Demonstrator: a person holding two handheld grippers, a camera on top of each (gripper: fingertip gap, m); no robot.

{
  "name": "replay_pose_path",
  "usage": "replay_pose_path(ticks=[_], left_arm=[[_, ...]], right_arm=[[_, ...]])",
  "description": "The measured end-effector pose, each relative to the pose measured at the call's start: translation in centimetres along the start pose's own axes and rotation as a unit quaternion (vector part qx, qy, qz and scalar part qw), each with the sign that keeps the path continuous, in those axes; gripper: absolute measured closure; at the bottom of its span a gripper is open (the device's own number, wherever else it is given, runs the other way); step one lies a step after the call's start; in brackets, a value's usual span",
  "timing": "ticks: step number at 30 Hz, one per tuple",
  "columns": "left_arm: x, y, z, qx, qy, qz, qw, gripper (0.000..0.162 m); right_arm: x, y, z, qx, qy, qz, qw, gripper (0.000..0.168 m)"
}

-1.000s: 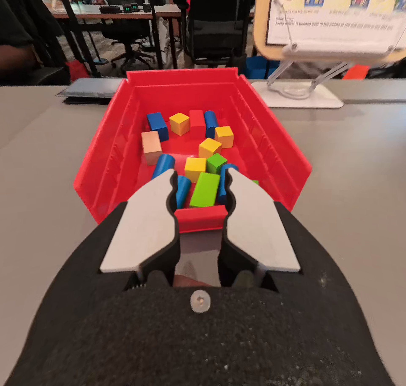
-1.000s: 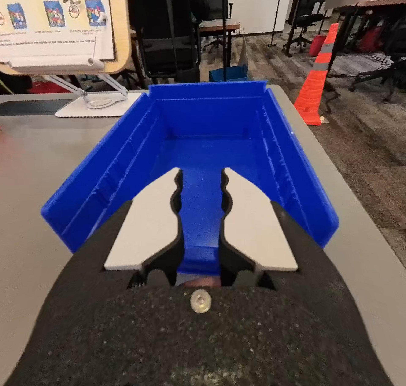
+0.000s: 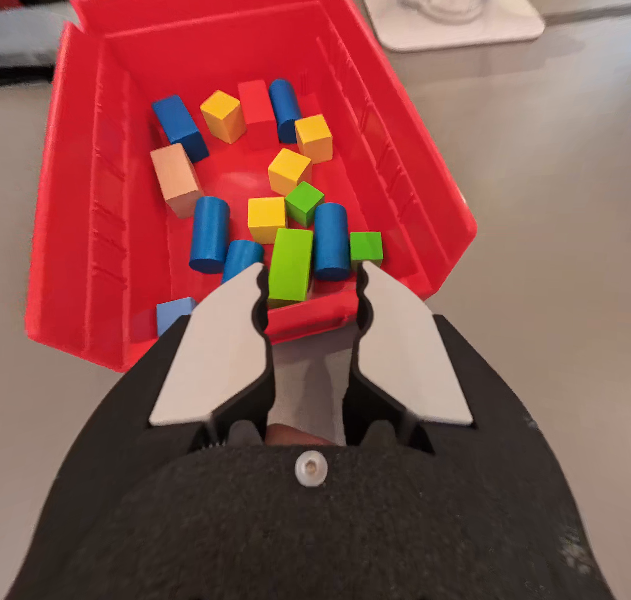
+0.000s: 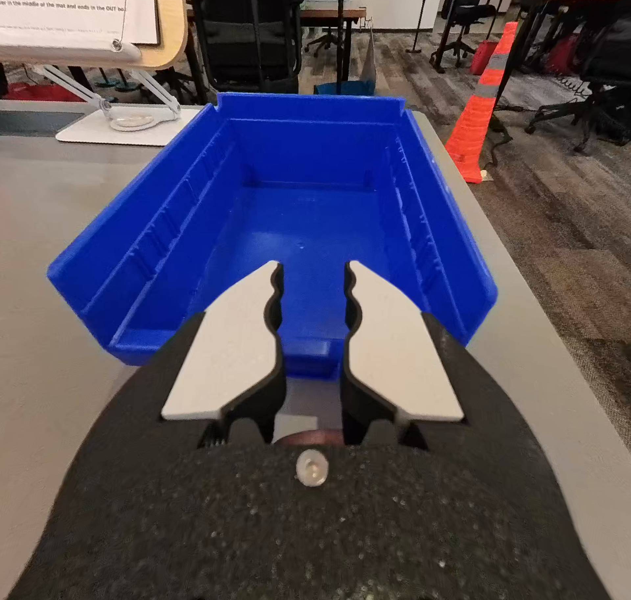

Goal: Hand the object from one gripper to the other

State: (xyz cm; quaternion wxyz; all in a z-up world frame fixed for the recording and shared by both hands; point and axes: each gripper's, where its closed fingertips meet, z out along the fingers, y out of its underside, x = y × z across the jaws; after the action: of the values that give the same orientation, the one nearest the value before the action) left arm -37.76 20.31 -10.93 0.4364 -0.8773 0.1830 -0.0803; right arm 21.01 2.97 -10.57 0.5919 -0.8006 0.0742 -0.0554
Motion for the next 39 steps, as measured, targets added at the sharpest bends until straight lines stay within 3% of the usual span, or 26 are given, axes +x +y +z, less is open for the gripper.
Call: replay_pose_path(ticks=[4, 10, 20, 30, 35, 39], left_arm=[[-0.9, -1.3, 1.0, -0.115, 0.008, 0.025, 0.993, 0.117], [-0.7, 1.2, 3.7, -0.281, 0.058, 0.044, 0.957, 0.123], [-1.9, 4.3, 4.7, -0.398, 0.041, 0.057, 0.915, 0.125], [-1.9, 4.4, 6.3, -0.428, 0.057, 0.039, 0.901, 0.129], [-2.2, 4.1, 6.4, -0.387, 0.082, 0.018, 0.918, 0.129], [-3.7, 1.8, 5.6, -0.285, 0.086, -0.021, 0.954, 0.129]], right_arm=[[-0.1, -0.1, 0.1, 0.0, -0.01, 0.017, 1.0, 0.135], [-0.8, -0.1, 0.8, -0.006, -0.041, 0.031, 0.999, 0.134], [-1.5, -0.4, 1.7, -0.011, -0.054, 0.031, 0.998, 0.134], [-2.7, -0.4, 2.4, -0.02, -0.073, 0.024, 0.997, 0.134], [-3.0, -0.8, 2.4, -0.013, -0.072, 0.022, 0.997, 0.134], [-3.8, -1.8, 1.8, 0.008, -0.077, 0.012, 0.997, 0.134]])
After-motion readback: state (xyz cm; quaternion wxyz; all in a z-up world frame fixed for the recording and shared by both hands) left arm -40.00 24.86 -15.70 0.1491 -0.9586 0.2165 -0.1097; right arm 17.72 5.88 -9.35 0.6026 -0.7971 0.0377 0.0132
